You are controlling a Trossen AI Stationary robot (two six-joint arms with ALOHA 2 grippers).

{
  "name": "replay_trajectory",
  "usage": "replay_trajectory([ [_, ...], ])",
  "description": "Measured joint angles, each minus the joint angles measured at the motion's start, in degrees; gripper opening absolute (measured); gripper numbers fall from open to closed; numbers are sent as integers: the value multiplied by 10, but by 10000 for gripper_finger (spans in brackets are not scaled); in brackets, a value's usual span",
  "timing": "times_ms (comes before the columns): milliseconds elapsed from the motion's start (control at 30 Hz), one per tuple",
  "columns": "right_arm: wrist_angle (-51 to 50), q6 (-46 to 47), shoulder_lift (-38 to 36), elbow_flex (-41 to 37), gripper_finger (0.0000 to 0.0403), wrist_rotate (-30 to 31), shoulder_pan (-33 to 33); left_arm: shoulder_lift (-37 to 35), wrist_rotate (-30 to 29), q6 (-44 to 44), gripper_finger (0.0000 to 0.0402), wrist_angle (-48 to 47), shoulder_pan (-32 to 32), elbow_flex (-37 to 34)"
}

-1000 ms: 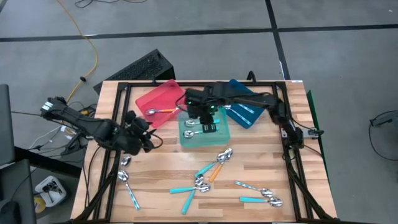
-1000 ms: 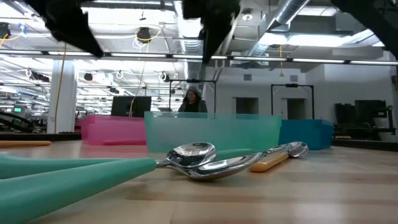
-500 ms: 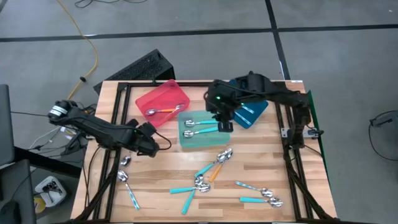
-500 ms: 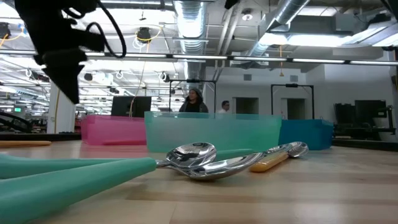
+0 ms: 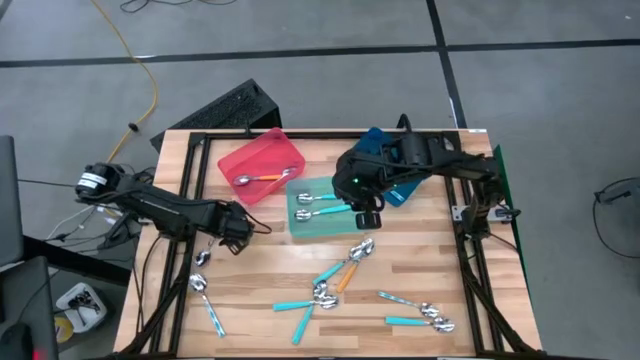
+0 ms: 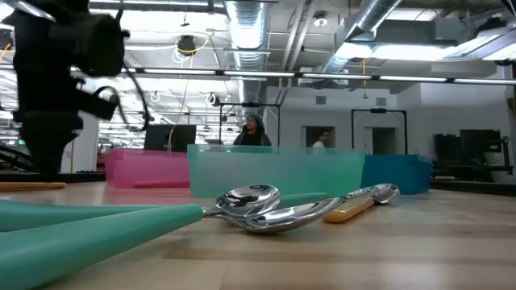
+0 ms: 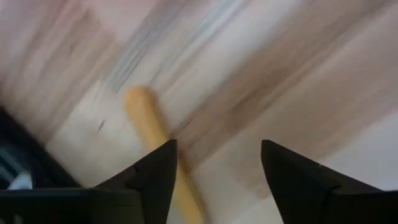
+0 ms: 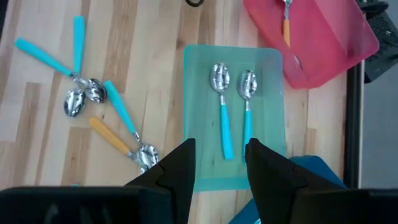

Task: Sort silverware by color (type)
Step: Put the left orange spoon into the red bin

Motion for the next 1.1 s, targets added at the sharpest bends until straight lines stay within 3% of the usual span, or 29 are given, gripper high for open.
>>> replay_trajectory([
  [233, -8, 4, 0, 0, 161, 11, 11, 0, 19, -23, 238, 4, 5, -16],
  [700, -9, 4, 0, 0, 161, 11, 10, 0, 29, -2, 238, -24, 5, -16],
  [1100, -10, 4, 0, 0, 161, 11, 23, -12, 65, 8, 238, 18, 4, -44],
])
